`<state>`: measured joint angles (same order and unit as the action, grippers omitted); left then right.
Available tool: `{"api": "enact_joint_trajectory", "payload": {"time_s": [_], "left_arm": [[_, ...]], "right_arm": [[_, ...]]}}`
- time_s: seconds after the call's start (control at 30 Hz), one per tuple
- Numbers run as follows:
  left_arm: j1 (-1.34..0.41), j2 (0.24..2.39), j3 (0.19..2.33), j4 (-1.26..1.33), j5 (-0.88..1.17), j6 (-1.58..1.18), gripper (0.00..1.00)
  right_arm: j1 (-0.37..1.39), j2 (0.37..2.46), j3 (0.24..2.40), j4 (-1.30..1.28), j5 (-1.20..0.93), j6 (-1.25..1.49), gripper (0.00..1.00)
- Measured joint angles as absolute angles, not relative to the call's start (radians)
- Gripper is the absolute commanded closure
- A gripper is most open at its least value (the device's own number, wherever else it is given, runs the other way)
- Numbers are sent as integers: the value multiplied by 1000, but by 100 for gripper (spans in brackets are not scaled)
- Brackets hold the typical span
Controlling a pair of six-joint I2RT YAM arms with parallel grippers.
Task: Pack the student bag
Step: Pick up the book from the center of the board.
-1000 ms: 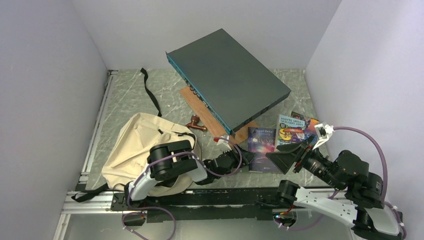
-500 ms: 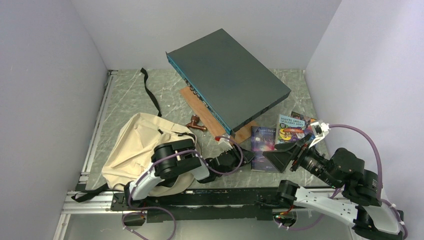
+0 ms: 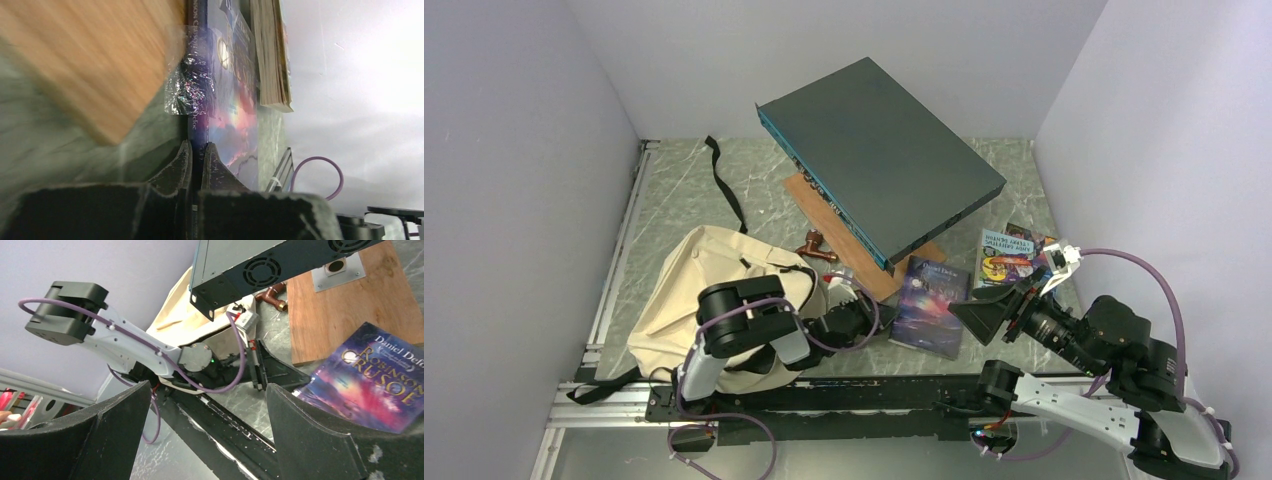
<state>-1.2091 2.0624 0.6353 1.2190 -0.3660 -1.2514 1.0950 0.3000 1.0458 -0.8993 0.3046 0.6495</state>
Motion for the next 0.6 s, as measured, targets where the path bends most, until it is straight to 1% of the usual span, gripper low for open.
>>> {"api": "enact_joint_trajectory", "payload": {"time_s": [0.17, 0.2, 0.27, 0.33, 0.37, 0.6], "left_arm": [[-1196, 1972, 506, 1231, -383, -1219, 100], [-1196, 1964, 490, 1238, -385, -1218, 97], [-1195, 1960, 465, 1265, -389, -1219, 89], [-1192, 1961, 448, 1281, -378, -1221, 77], [-1187, 1964, 447, 1293, -365, -1224, 73], [-1153, 1989, 482, 1301, -243, -1191, 52]], "right_arm": [[1095, 300, 1044, -897, 305, 647, 12], [1095, 300, 1044, -897, 305, 647, 12], [1095, 301, 1044, -897, 305, 647, 12], [1095, 302, 1044, -897, 305, 647, 12], [1095, 302, 1043, -897, 305, 647, 12], [1095, 302, 1042, -897, 305, 647, 12]]}}
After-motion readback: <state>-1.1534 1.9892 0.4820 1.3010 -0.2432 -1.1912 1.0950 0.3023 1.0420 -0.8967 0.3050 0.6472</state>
